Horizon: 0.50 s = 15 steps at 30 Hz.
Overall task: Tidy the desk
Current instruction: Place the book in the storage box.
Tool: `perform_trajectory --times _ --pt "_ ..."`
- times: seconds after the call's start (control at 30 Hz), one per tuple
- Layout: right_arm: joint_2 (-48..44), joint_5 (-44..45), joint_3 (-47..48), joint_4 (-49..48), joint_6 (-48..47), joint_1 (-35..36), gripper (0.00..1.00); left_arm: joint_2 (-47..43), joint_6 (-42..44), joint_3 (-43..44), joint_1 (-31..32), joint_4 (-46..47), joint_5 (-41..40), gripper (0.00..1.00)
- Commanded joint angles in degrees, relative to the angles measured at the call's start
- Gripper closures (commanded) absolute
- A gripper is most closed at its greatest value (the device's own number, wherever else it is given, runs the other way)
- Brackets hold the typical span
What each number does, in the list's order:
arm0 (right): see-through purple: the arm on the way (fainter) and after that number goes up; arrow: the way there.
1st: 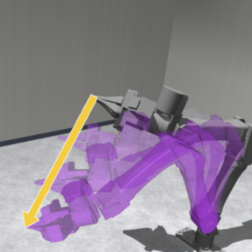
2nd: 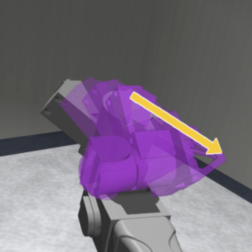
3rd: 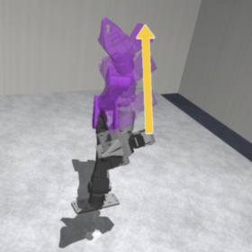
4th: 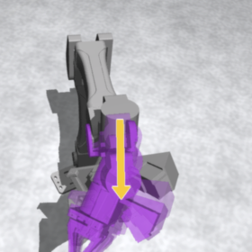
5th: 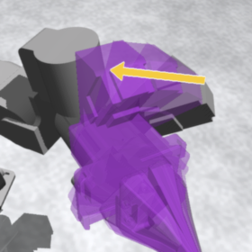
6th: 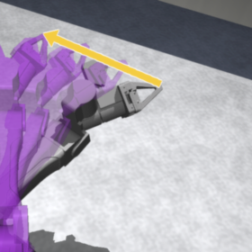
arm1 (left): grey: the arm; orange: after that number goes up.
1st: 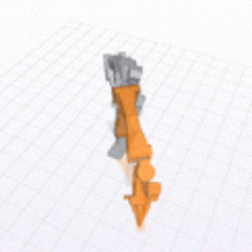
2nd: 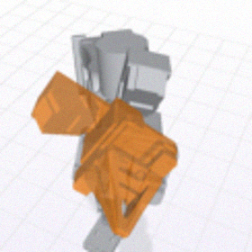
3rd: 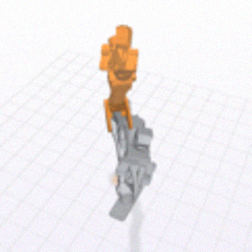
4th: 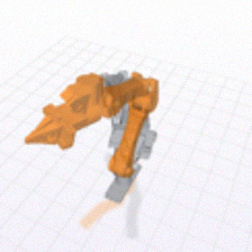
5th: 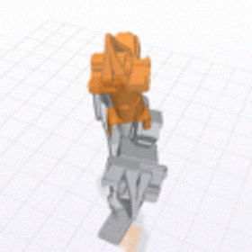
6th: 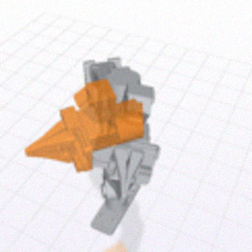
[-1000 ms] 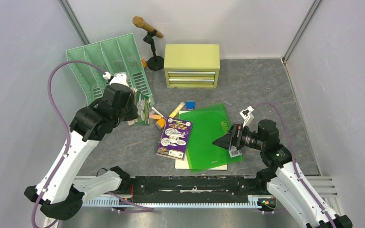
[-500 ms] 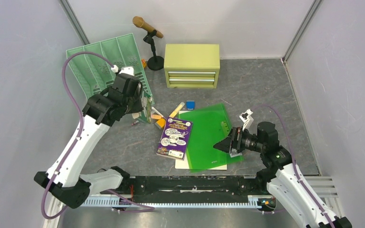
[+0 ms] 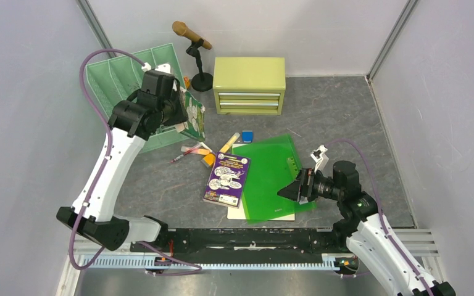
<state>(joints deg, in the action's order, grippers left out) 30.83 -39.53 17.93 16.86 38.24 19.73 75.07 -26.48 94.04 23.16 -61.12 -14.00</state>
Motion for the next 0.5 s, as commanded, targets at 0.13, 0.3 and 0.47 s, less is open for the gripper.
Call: perform_trajectory --times 0.13,0.3,0.47 --pt "0.0 0.5 -0.9 -0.8 -1.7 0.0 0.02 2.7 1.8 9.3 -3.8 7.0 5.2 0.98" --pt "0.1 0.8 -1.8 0.3 -2.7 0.1 0.02 4.7 2.2 11.3 -7.1 7.6 7.3 0.98" --pt "-0.2 1.4 -2.2 0.4 -2.7 0.0 0.02 7.3 3.1 12.3 -10.8 8.0 8.7 0.98"
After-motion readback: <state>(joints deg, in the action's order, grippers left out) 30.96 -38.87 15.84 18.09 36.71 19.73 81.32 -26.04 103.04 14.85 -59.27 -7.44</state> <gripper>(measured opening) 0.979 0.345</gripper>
